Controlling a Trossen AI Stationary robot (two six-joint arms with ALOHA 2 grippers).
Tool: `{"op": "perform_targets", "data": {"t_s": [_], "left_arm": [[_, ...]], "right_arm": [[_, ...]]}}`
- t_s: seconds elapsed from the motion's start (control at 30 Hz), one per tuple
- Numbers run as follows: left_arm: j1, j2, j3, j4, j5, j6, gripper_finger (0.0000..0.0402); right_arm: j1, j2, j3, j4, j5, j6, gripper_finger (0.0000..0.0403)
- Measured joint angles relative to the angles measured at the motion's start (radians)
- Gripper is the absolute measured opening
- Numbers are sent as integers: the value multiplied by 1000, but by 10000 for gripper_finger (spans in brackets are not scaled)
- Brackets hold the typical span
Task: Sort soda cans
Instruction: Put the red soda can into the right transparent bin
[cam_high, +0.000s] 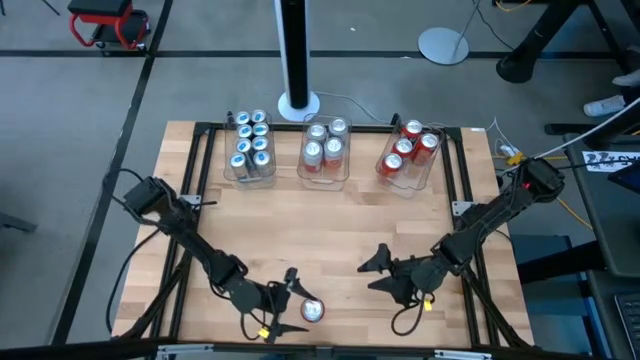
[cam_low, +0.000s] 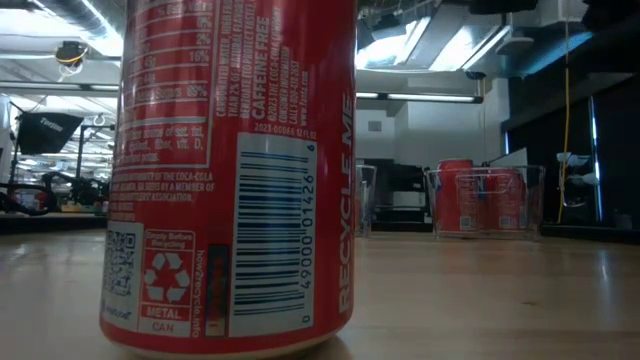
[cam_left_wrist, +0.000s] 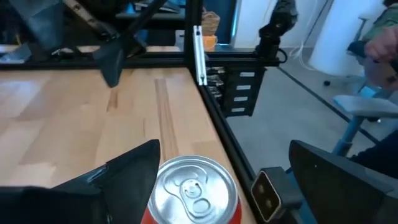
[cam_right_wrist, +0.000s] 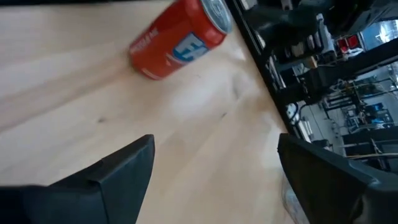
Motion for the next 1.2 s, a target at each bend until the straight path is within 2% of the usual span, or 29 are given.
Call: {"op": "perform_targets", "data": {"t_s": [0.27,0.9,1.2], "left_arm": [[17,68,23,7,-71,-33,345],[28,117,23,-26,-65,-63,345],[30,117,23,6,-66,-27,345]], "right_arm": [[33,17,0,32,7,36,340],[30,17,0,36,10,26,340],[30,17,0,49,10,25,340]]}}
